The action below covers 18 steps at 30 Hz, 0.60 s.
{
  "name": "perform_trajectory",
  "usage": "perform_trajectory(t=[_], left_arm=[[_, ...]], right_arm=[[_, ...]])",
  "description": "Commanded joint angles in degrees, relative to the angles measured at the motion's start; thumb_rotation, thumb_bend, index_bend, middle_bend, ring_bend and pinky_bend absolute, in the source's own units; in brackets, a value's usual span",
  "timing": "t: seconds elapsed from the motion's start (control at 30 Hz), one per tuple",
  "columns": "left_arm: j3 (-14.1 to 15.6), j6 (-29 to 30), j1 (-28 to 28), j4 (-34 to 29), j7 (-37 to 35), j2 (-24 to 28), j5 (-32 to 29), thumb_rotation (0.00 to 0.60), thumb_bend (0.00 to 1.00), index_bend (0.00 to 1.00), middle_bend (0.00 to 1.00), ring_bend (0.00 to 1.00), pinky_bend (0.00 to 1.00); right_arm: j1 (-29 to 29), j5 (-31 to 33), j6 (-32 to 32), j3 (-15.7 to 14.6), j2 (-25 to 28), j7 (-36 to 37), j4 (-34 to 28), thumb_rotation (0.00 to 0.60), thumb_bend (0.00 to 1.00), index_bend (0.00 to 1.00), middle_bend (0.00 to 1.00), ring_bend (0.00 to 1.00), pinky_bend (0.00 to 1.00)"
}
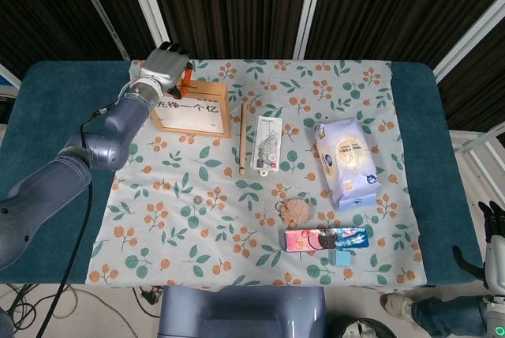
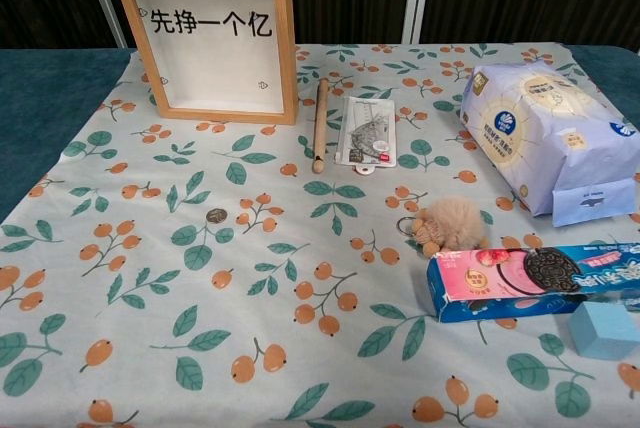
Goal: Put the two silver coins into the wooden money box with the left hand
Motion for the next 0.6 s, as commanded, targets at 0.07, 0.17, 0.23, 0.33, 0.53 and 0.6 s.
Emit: perform_trajectory(t=[0.07,0.17,0.23,0.33,0.53,0.6], left_arm=[[-0.21,0.38,0.02,-0.24,-0.02,0.18,0.38,0.6,0.36,0.5,0.14,0.0,0.0],[-0.27,0.94,0.01,-0.4,0.18,0.26,0.65,0.6,0.32,0.51,0.14,0.0,0.0],[-0.17,1.33,0.01,-0.43,0.45,0.24,0.74,0.6,0.31,0.51,0.14,0.0,0.0],[-0.1,1.58,0.04,-0.6,0.7,0.25,0.62,0.6,0.3,0.5,0.14,0.0,0.0],[-1.72,4.16,0.27,-2.99,0.29,1.84,1.48,0.6,0.31,0.51,0.14,0.0,0.0],[-3.0,7.46,0.87,-6.39,-0.11,3.8,3.19,0.6,0.31,0.52,0.14,0.0,0.0]], right_arm=[[0.01,0.19,-0.01,0.04,0.02,-0.12,-0.05,0.6,0.37,0.11,0.05,0.0,0.0],[0.03,0.33,-0.06,0.03,0.02,-0.25,-0.11,0.6,0.37,0.12,0.05,0.0,0.0],[0.04,0.52,-0.07,0.04,-0.02,-0.45,-0.19,0.6,0.37,0.13,0.05,0.0,0.0],[0.07,0.59,0.08,0.11,-0.1,-0.74,-0.29,0.6,0.37,0.13,0.05,0.0,0.0],[0.04,0.69,0.25,0.21,-0.13,-0.69,-0.25,0.6,0.37,0.13,0.05,0.0,0.0],[0.06,0.61,0.32,0.27,-0.11,-0.6,-0.22,0.6,0.37,0.13,0.05,0.0,0.0]])
